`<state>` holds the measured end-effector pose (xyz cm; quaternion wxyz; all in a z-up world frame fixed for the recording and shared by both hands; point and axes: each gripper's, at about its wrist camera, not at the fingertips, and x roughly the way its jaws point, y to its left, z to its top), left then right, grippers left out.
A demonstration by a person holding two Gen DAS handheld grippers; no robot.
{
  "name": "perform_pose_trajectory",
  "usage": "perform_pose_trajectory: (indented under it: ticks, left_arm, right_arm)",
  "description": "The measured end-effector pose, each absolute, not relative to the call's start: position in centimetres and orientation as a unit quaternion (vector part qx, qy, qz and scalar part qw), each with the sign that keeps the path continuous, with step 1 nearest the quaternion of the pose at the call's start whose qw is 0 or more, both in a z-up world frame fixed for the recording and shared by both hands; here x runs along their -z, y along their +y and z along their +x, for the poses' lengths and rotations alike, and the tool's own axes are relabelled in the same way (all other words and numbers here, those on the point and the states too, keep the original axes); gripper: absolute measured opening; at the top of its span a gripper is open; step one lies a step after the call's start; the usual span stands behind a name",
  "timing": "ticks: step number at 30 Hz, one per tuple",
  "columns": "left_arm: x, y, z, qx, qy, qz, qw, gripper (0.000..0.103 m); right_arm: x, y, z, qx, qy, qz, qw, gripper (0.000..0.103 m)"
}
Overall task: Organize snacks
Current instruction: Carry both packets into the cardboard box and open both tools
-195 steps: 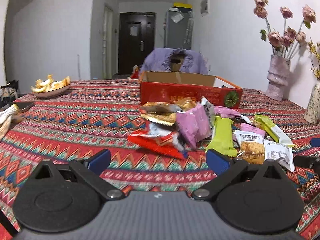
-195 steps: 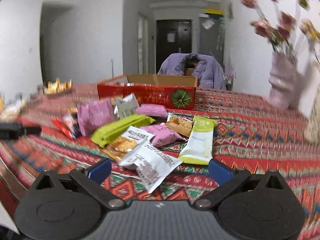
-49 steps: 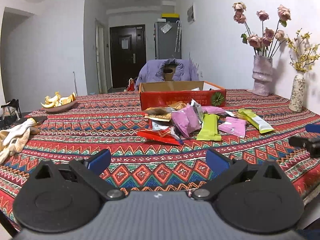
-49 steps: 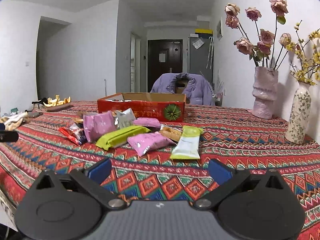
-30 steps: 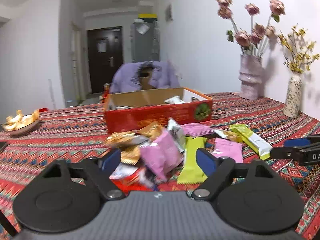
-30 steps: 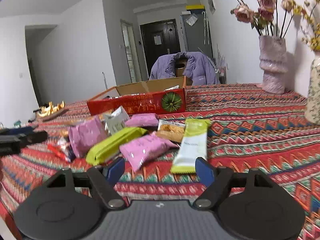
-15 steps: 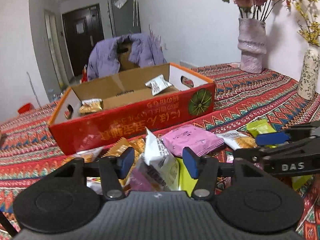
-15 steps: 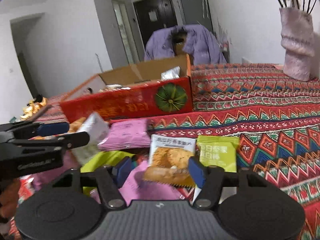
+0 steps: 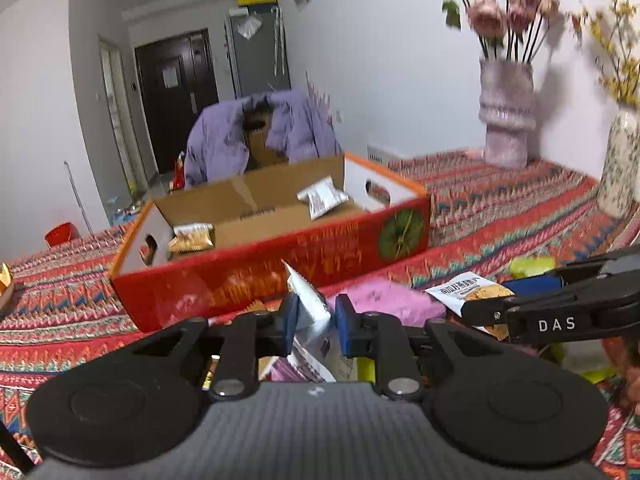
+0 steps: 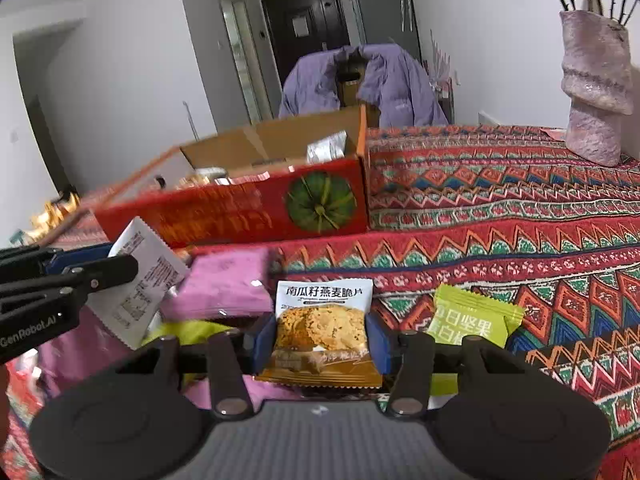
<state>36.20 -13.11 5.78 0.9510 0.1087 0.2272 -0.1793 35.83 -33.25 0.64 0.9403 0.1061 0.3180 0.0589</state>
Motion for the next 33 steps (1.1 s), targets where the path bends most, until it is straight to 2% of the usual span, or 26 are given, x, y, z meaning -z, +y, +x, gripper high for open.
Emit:
perform_pose_trajectory:
  ticks: [11,21,27,33]
  left_arm:
    - [-11.3,-7.4,28.2,0.149,0.169,0.044,0.973,0.019]
    - [-12.8,-2.8,24.2,0.132,0.153,0.003,0.979,0.019]
    - [-14.3,-0.9,28.5,0.170,0.162,-0.029,0.972,0.019]
    - [-16.0,-0.5,39.9,0.175,0.177,-0.050,0.967,0.019]
  right_arm:
    - [-7.2,-31.0,27.1,-0.091,0.243,0.077,0.963,0.048]
    - [-9.1,-27.7,24.0,-0.118,0.219,0.070,0.966,0.048]
    - [-10.6,-28.1,27.0,-0.172,0.226,0.118,0.952,0.048]
    - [-12.9,-29.0,37.1,-0.166,0.235,0.119,0.950,0.048]
